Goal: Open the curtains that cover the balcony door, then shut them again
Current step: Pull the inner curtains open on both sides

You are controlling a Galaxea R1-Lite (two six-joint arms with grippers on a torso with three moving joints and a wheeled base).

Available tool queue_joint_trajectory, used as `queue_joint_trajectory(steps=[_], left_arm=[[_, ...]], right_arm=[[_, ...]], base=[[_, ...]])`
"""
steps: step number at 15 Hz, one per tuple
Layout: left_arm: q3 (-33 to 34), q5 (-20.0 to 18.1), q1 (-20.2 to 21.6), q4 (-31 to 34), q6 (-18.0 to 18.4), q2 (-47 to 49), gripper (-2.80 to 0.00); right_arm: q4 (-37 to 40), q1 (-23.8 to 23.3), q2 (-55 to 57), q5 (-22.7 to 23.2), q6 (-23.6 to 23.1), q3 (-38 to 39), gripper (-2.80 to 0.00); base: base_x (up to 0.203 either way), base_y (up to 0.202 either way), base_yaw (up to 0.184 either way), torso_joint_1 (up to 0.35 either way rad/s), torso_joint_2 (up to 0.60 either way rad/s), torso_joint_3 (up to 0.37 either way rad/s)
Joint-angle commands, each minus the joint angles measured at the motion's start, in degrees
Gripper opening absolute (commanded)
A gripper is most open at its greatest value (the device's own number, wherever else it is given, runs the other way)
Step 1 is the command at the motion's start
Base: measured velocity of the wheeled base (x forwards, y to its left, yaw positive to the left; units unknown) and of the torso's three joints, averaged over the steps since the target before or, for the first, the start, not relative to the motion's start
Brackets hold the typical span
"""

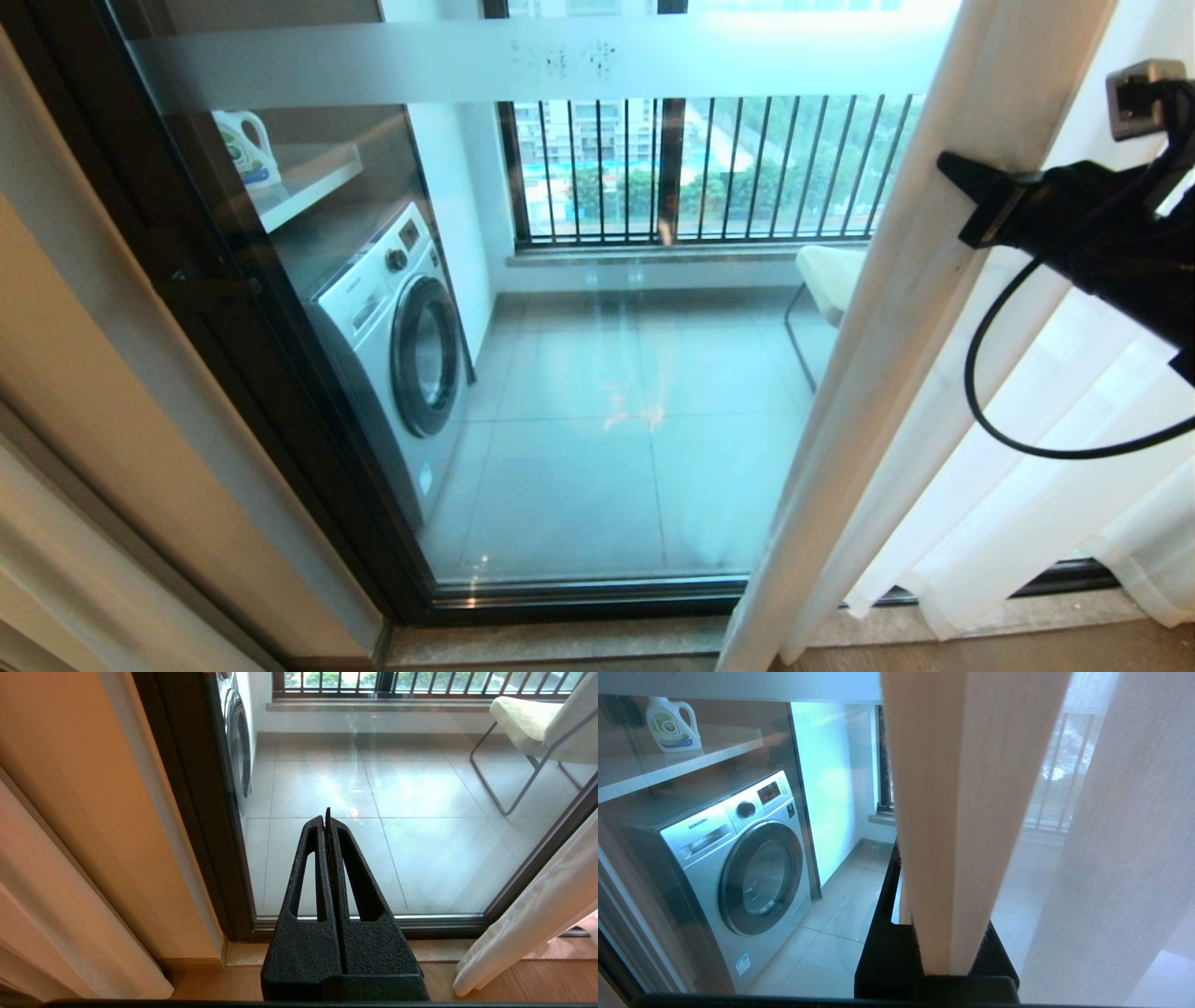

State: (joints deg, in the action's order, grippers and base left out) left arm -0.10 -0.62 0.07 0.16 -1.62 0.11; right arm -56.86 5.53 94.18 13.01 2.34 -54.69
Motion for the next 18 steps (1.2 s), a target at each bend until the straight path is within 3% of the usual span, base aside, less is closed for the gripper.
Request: queue_joint_trajectory(steps=[1, 7, 18], left_arm=[[0.0, 0.0, 0.0, 0.0, 0.0, 0.0, -2.80], [0.0, 0.0, 0.0, 0.0, 0.0, 0.0, -2.80], [0.0, 0.0, 0.0, 0.0, 0.0, 0.0, -2.80]], right_arm=[[-1.0, 0.0, -0.2, 0.2, 0.1, 0.0, -2.80], [-4.4, -0.2, -1.0, -2.2, 0.2, -0.1, -2.80], [-4.5, -0.2, -5.2, -2.3, 0.2, 3.5, -2.80]], base=[[0.000, 0.000, 0.000, 0.000, 0.00, 0.000], [0.000, 0.000, 0.000, 0.000, 0.00, 0.000], [0.000, 0.000, 0.000, 0.000, 0.00, 0.000]])
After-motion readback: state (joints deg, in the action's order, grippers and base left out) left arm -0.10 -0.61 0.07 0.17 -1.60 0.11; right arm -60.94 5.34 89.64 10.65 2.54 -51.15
